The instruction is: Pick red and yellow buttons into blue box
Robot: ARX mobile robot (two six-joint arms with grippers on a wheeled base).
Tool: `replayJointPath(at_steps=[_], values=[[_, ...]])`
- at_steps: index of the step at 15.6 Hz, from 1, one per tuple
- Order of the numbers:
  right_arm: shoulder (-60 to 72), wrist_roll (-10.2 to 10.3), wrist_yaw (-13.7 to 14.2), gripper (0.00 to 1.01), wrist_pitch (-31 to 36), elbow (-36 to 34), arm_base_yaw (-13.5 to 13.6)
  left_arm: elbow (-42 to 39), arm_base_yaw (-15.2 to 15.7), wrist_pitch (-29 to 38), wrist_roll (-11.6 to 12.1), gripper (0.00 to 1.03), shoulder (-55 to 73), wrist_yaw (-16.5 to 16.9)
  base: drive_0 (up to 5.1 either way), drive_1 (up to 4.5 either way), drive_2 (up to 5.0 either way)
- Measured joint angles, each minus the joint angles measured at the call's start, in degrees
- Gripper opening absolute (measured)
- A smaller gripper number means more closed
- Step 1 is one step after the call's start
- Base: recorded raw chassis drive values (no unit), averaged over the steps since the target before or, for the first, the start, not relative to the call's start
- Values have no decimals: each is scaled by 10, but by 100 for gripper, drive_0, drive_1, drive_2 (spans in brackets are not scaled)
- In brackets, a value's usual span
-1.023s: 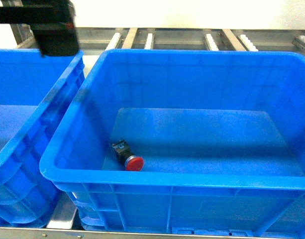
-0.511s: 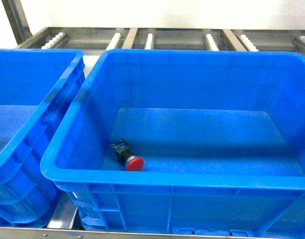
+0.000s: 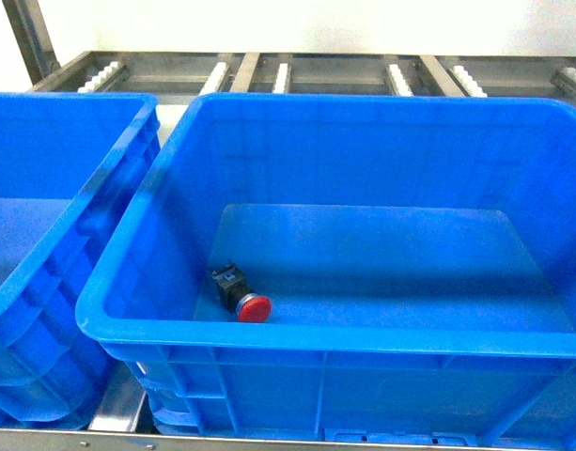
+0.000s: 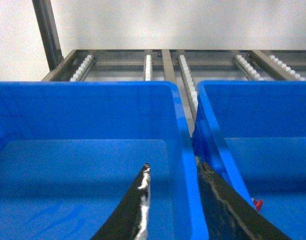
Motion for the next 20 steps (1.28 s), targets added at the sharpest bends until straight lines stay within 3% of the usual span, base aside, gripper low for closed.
replayJointPath(at_steps=[6,8,9,15,17,20], values=[[-10,-5,0,10,4,-9,0,-17,26,-15,0,2,-37,24,0,0,0],[-16,-7,0,2,6,-17,0,-24,37,-25,1,2,-55,36,0,0,0],[-26,-7,0,2,8,-29,0,-41,103,-61,4,2,-111,104,0,0,0],[-48,-8,1,2,9,-49,0,-59,102,-115,4,2,-190,104,0,0,0],[-48,-8,1,2,9,-49,0,-59,102,-223,4,2,-273,104,0,0,0],[-48,-8,0,2,10,-49,0,-59,102,-220,4,2,-283,104,0,0,0]])
